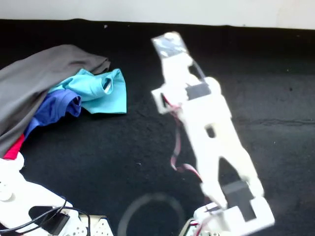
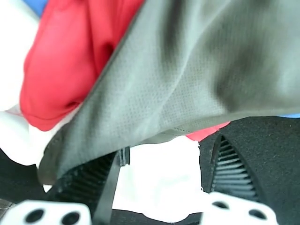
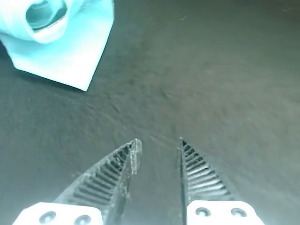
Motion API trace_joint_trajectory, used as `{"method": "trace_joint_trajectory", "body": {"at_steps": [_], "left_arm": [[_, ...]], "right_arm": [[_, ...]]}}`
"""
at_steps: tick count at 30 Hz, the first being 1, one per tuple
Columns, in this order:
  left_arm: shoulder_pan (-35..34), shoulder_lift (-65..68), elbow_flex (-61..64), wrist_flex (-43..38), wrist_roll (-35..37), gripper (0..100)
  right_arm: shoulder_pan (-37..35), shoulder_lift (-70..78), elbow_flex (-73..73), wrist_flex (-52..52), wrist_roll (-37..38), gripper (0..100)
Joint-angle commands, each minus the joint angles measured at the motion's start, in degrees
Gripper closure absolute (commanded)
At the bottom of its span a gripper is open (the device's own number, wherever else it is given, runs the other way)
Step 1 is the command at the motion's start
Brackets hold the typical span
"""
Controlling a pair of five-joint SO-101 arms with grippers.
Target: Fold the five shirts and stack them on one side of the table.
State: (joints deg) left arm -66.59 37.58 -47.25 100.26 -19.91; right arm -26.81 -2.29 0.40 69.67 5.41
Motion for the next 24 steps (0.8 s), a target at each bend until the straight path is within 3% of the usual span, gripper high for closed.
{"method": "trace_joint_trajectory", "body": {"at_steps": [1, 5, 13, 18, 24], "left_arm": [[0.5, -2.6, -2.1, 0.7, 0.5, 72], [0.4, -6.6, 0.0, 0.7, 0.4, 72], [2.6, -23.3, 13.6, 0.6, 0.4, 72], [4.4, -31.4, 21.4, 0.5, 0.3, 72], [4.9, -39.3, 28.3, 0.4, 0.1, 72]], "right_arm": [[-4.5, 16.7, -20.0, 4.7, 0.2, 79.7], [-7.8, 32.5, -39.9, 8.0, -4.8, 67.0], [-14.5, 57.5, -72.2, 7.8, -7.5, 65.6], [-16.2, 69.1, -82.7, 0.1, -8.4, 65.6], [-16.3, 76.8, -85.0, -7.1, -10.3, 65.6]]}}
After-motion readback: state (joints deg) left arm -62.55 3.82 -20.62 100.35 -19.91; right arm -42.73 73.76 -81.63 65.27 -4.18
